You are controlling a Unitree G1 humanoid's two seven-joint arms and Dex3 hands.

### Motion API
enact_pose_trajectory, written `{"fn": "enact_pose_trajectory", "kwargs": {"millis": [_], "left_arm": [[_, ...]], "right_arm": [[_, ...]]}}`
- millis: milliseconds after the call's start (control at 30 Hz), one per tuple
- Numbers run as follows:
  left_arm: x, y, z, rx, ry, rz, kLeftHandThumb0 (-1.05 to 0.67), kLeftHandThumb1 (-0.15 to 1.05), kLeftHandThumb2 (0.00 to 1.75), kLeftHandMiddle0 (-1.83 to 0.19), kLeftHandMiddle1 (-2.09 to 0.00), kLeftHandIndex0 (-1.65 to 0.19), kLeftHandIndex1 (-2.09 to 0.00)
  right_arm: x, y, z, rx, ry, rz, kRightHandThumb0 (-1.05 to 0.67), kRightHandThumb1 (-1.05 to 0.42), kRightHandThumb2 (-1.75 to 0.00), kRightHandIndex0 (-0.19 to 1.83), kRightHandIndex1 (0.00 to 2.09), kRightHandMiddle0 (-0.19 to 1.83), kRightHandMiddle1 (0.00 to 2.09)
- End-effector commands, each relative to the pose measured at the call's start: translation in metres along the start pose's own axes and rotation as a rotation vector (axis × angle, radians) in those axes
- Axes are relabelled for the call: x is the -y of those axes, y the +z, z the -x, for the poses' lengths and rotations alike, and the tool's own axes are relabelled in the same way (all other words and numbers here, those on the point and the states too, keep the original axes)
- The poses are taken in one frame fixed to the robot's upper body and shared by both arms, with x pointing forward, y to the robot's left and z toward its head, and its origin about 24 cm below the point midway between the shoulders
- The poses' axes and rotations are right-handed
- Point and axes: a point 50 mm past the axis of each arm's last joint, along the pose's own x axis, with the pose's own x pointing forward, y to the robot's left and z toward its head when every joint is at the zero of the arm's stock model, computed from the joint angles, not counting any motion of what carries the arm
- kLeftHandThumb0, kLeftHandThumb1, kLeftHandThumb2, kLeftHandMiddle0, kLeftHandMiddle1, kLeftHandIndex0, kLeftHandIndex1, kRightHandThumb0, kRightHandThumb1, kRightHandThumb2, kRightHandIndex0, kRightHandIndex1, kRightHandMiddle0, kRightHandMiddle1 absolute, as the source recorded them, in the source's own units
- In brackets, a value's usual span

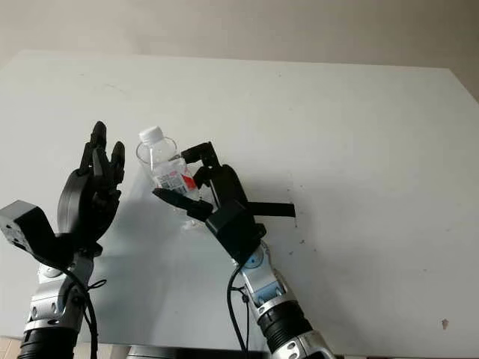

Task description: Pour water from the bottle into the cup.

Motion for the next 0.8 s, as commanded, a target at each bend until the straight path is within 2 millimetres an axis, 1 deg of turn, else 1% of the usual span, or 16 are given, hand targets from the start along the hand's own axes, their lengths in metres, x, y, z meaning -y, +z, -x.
{"fn": "enact_pose_trajectory", "kwargs": {"millis": [0, 133, 200, 233, 267, 300, 367, 433, 467, 533, 600, 767], "left_arm": [[-0.001, 0.003, -0.003, 0.016, -0.005, -0.004, -0.78, 1.05, 0.75, 0.12, -0.05, 0.18, -0.05], [-0.001, 0.002, -0.003, 0.017, -0.004, 0.001, -0.78, 1.05, 0.75, 0.12, -0.05, 0.18, -0.05], [0.000, 0.001, -0.004, 0.016, 0.002, 0.003, -0.78, 1.05, 0.74, 0.11, -0.06, 0.17, -0.05], [0.000, 0.000, -0.004, 0.015, 0.005, 0.005, -0.78, 1.05, 0.74, 0.11, -0.06, 0.17, -0.06], [0.000, 0.000, -0.004, 0.014, 0.008, 0.005, -0.78, 1.05, 0.74, 0.11, -0.06, 0.16, -0.06], [0.000, 0.000, -0.004, 0.016, 0.008, 0.004, -0.78, 1.05, 0.74, 0.11, -0.06, 0.16, -0.06], [0.001, 0.000, -0.004, 0.018, 0.008, 0.002, -0.78, 1.05, 0.74, 0.11, -0.06, 0.16, -0.06], [0.001, 0.000, -0.004, 0.017, 0.011, 0.004, -0.78, 1.05, 0.74, 0.11, -0.06, 0.16, -0.06], [0.002, 0.000, -0.004, 0.017, 0.011, 0.005, -0.78, 1.05, 0.74, 0.11, -0.05, 0.16, -0.06], [0.002, -0.001, -0.004, 0.015, 0.012, 0.007, -0.78, 1.05, 0.74, 0.11, -0.05, 0.16, -0.06], [0.002, -0.001, -0.004, 0.015, 0.012, 0.005, -0.78, 1.05, 0.75, 0.11, -0.05, 0.17, -0.05], [0.003, -0.001, -0.005, 0.017, 0.015, 0.002, -0.79, 1.05, 0.75, 0.11, -0.05, 0.17, -0.06]], "right_arm": [[0.008, 0.017, -0.009, 0.092, -0.019, 0.011, -0.43, -1.05, -0.52, 1.83, 2.09, 1.83, 2.09], [0.025, 0.029, -0.018, 0.176, -0.049, 0.068, -0.38, -1.05, -0.44, 1.83, 2.09, 1.83, 2.09], [0.038, 0.037, -0.025, 0.222, -0.062, 0.131, -0.36, -1.05, -0.38, 1.83, 2.09, 1.83, 2.09], [0.045, 0.042, -0.029, 0.244, -0.070, 0.163, -0.34, -1.05, -0.33, 1.77, 2.09, 1.79, 2.09], [0.049, 0.045, -0.032, 0.258, -0.075, 0.182, -0.33, -1.05, -0.27, 1.69, 2.09, 1.71, 2.09], [0.054, 0.048, -0.034, 0.271, -0.082, 0.206, -0.33, -1.05, -0.26, 1.66, 2.09, 1.68, 2.09], [0.064, 0.053, -0.040, 0.290, -0.090, 0.257, -0.33, -1.05, -0.19, 1.48, 2.09, 1.48, 2.09], [0.074, 0.058, -0.045, 0.310, -0.096, 0.315, -0.33, -1.05, -0.16, 1.32, 2.09, 1.29, 2.09], [0.078, 0.060, -0.048, 0.311, -0.098, 0.351, -0.34, -1.05, -0.16, 1.22, 2.09, 1.14, 2.09], [0.086, 0.066, -0.054, 0.322, -0.109, 0.423, -0.35, -1.05, -0.15, 1.09, 2.09, 0.97, 2.09], [0.092, 0.072, -0.059, 0.344, -0.120, 0.512, -0.33, -1.05, -0.13, 1.03, 2.09, 0.87, 2.09], [0.107, 0.085, -0.076, 0.370, -0.134, 0.832, -0.31, -1.05, -0.11, 1.01, 2.09, 0.78, 2.09]]}}
